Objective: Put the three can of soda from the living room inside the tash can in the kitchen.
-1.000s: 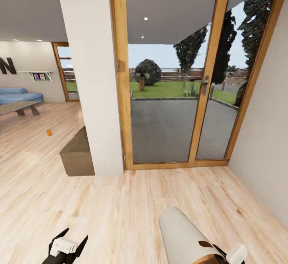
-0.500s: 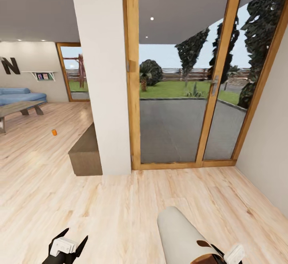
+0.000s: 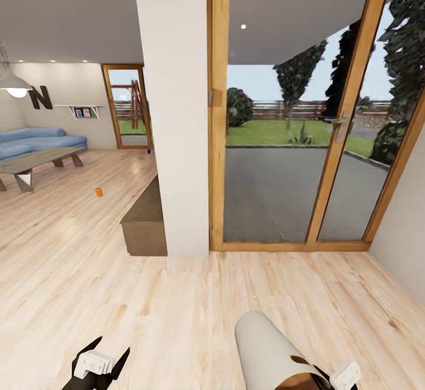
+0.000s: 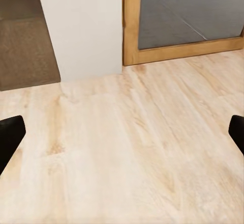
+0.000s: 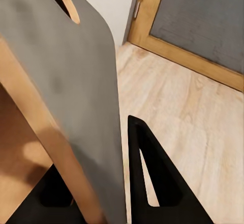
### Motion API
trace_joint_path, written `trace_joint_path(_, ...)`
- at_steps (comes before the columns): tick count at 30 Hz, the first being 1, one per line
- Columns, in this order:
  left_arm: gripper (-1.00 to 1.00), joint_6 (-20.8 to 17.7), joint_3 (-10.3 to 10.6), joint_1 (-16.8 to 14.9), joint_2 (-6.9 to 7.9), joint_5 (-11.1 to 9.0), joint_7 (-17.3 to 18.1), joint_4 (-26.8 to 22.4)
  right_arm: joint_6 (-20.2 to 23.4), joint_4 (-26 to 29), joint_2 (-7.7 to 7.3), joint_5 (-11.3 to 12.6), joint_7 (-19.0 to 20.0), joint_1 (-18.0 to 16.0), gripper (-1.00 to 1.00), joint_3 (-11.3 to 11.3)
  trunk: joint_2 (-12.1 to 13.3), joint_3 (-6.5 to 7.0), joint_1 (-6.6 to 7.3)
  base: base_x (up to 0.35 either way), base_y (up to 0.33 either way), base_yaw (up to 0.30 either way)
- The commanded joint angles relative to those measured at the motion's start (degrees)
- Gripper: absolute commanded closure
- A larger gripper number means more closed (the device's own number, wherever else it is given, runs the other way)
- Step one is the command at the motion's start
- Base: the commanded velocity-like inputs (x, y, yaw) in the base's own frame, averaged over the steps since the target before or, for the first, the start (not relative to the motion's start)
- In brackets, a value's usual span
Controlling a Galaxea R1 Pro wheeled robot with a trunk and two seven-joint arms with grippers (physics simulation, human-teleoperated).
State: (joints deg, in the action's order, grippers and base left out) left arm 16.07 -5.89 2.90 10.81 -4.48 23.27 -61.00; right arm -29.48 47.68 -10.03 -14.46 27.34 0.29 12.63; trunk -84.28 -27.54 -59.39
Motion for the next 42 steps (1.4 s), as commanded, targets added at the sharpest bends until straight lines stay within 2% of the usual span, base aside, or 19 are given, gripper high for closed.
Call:
trace_joint_path(1,-1.00,0.00,0.00,0.00,0.00,0.00,-0.01,0.00,0.24,0.14,0.01,0.92,0.33,-0.02,1.00,0.08,0.00,-0.04,0.00,0.000,0.011,0.016)
trace_joint_path(31,-1.00,0.10,-0.06,0.00,-0.01,-0.17,0.02,0.97,0.56,0.21,0.02,0.89,0.34,-0.02,1.00,0.03,0.00,-2.55,0.00,0.000,0.001,0.012)
trace_joint_path(42,-1.00,-0.56,0.00,0.00,-0.04,-0.09,0.02,0.90,0.56,0.14,0.02,0.84,0.34,-0.02,1.00,-0.06,4.41,-1.53,2.42,0.000,0.000,0.064)
